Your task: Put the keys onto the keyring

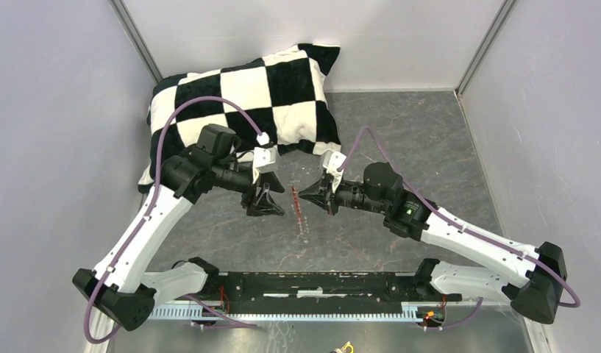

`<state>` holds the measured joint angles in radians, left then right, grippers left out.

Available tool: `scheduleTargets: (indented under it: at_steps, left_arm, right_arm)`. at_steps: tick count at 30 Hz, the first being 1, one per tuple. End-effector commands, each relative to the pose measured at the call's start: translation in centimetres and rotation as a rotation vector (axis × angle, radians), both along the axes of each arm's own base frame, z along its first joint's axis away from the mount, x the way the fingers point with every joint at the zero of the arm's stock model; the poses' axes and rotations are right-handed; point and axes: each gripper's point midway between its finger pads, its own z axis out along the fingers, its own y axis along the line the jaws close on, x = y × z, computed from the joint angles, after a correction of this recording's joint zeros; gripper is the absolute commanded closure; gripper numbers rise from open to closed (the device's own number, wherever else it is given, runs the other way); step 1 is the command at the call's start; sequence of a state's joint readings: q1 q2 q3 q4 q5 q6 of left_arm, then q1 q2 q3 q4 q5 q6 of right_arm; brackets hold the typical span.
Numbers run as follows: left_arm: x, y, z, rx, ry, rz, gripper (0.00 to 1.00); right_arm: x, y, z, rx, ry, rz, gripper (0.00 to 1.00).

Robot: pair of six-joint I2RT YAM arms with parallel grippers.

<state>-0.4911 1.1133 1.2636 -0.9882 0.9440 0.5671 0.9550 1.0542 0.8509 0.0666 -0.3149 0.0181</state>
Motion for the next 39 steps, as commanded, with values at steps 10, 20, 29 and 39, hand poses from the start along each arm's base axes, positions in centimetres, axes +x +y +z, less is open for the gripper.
scheduleTargets:
  at_steps: [10,20,29,39]
  left_arm:
    - [-2.5,-0.6,4.4,-0.118,-0.026,-0.015,0.52]
    - [-3.2,-0.9,5.9,-0.152,-0.002,-0.04,0.74]
    - [-3.6,-0.8,6.4,-0.162,-0.024,-0.047,0.96]
    - [-3.8,-0.9,7.5,-0.194,-0.049,-0.054,0.98]
  right_arm:
    - [-2.8,1.2,7.9,0.193,-0.051,0.082,1.0]
    - [-3.7,1.8,8.6,0.202,-0.034,0.095,1.0]
    - [-4.0,2.1,8.8,0.197,-0.028,0.103,1.0]
    - [-5.0,2.3,9.4,0.2,-0.025,0.14,1.0]
